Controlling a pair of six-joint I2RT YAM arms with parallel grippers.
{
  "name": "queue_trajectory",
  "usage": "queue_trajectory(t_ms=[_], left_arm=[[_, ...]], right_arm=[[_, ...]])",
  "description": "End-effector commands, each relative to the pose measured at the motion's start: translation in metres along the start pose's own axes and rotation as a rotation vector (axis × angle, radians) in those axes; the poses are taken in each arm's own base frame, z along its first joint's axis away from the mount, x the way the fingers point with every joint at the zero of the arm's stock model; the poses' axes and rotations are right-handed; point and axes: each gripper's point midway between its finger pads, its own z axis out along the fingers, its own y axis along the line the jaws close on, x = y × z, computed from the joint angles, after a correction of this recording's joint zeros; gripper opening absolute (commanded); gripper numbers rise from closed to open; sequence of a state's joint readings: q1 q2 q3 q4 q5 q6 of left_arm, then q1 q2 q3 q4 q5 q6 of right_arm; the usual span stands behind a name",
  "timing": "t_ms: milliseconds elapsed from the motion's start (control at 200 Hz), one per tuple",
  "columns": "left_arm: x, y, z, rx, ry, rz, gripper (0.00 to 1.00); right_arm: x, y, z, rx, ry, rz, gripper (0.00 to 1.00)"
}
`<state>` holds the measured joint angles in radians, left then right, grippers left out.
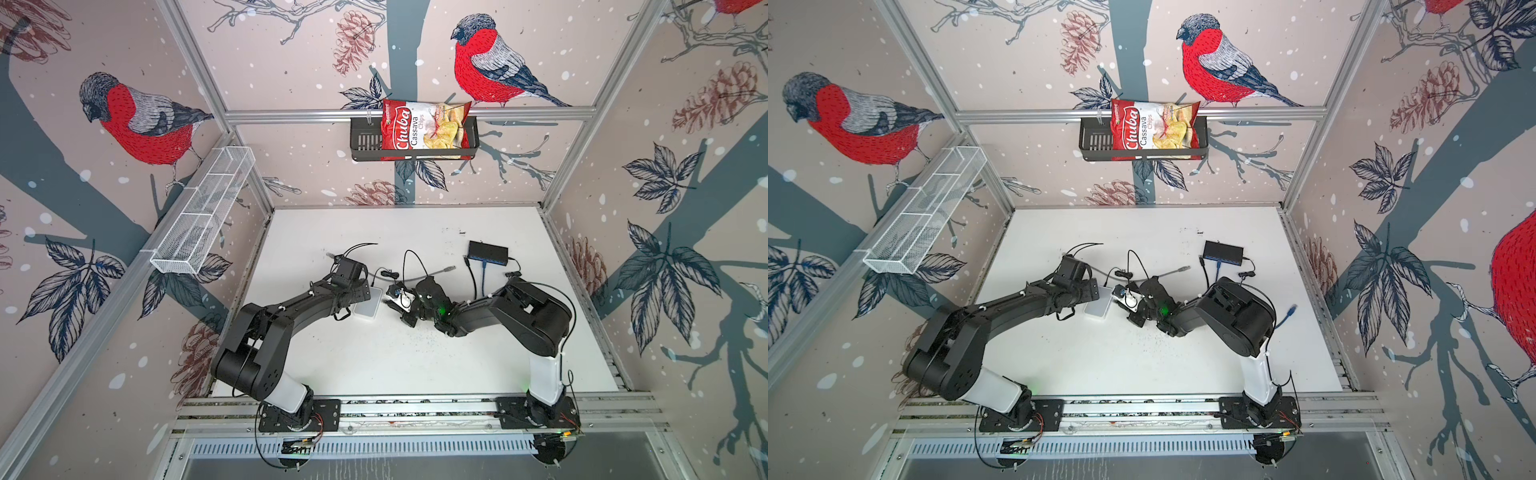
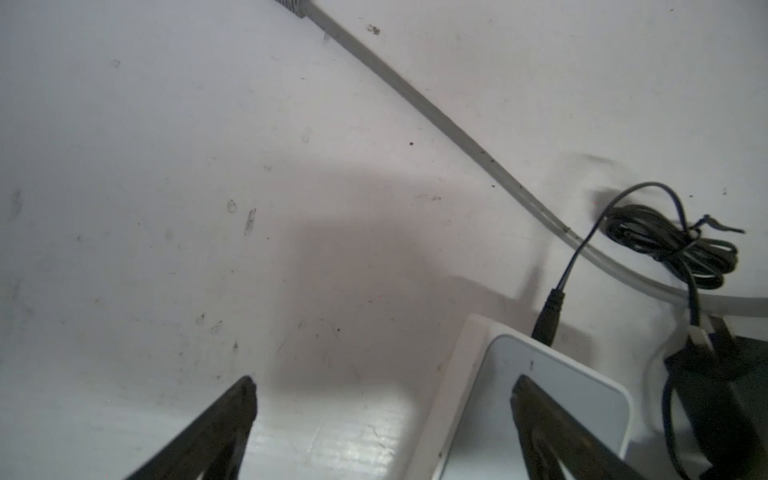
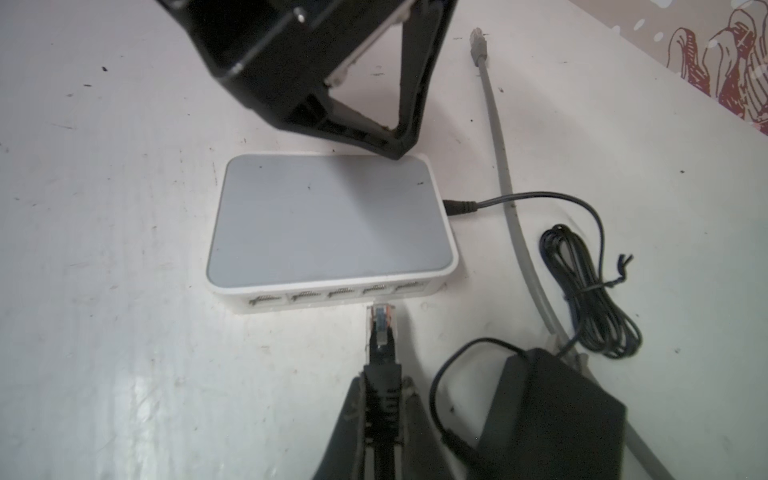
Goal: Insert the plug into the switch port
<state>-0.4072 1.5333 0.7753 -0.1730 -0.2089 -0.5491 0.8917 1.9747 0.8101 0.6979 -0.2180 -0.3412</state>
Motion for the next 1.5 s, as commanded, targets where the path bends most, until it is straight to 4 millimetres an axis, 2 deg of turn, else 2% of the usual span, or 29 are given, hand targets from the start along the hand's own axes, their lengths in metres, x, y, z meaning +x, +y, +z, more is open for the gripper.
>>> queue_trajectory(t_ms=[0, 280, 530, 660, 1071, 1496], left_arm=[[-0.007, -0.008, -0.002, 0.042, -0.019, 0.002, 0.95], [-0.005, -0.021, -0.010, 0.131, -0.020, -0.005, 0.94], [0.009, -0.039, -0.003, 0.234, 0.044, -0.032, 0.89], [0.010, -0.046, 0.002, 0.268, 0.051, -0.039, 0.87], [0.021, -0.051, 0.009, 0.296, 0.074, -0.018, 0.83], [0.035, -0.066, 0.016, 0.348, 0.114, 0.044, 0.80]], right_arm=[[-0.003, -0.003, 0.003, 0.012, -0.008, -0.002, 0.08], [-0.005, 0.001, 0.006, -0.007, -0.012, -0.025, 0.08], [0.000, 0.008, 0.010, -0.021, 0.013, -0.040, 0.08], [-0.002, 0.007, 0.010, -0.011, 0.003, -0.044, 0.08], [-0.014, -0.002, 0.010, 0.028, -0.033, -0.069, 0.09], [-0.021, 0.018, 0.010, -0.025, -0.086, -0.140, 0.09]])
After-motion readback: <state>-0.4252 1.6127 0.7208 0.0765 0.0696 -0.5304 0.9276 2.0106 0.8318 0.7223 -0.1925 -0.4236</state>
